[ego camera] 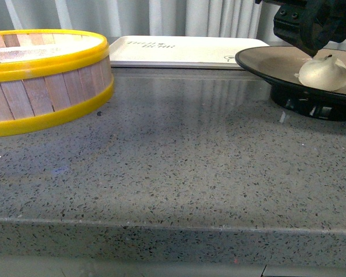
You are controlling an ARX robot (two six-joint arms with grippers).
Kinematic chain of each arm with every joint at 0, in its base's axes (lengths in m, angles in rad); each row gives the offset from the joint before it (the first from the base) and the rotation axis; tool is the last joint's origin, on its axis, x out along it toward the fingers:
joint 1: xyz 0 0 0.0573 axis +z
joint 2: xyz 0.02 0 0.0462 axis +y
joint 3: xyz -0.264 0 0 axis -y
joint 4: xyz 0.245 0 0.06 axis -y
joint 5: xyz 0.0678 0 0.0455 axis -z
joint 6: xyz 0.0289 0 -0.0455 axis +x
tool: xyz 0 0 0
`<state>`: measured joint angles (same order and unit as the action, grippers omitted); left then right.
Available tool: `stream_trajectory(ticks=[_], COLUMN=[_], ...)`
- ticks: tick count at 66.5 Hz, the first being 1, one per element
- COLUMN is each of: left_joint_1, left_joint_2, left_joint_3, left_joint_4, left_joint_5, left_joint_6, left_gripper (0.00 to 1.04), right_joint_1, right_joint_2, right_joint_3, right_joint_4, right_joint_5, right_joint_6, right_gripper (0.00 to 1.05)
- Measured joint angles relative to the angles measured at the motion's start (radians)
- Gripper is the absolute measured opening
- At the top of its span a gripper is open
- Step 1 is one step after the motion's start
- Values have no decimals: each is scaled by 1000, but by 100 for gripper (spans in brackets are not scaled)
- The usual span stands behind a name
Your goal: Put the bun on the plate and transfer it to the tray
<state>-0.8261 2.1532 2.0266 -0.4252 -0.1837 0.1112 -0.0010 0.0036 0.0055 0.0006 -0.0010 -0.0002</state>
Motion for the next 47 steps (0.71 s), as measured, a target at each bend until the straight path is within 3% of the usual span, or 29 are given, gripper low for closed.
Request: stream_trajectory(ticks=[19, 35, 47], left_joint_1=[-1, 21, 111], left_joint_2=[-9, -148, -453], left_joint_3=[23, -23, -268], left_joint_4=[-13, 55, 217], left_joint_5=[10, 2, -18], left_joint_6=[-9, -18, 0], left_gripper=[100, 98, 98], right_joint_1=[0, 0, 0], right_joint_2=[0, 0, 0], right_joint_3=[0, 0, 0], right_joint_4=[0, 0, 0], right_joint_5=[0, 0, 0], right_joint_6=[0, 0, 0], right_gripper=[96, 96, 96])
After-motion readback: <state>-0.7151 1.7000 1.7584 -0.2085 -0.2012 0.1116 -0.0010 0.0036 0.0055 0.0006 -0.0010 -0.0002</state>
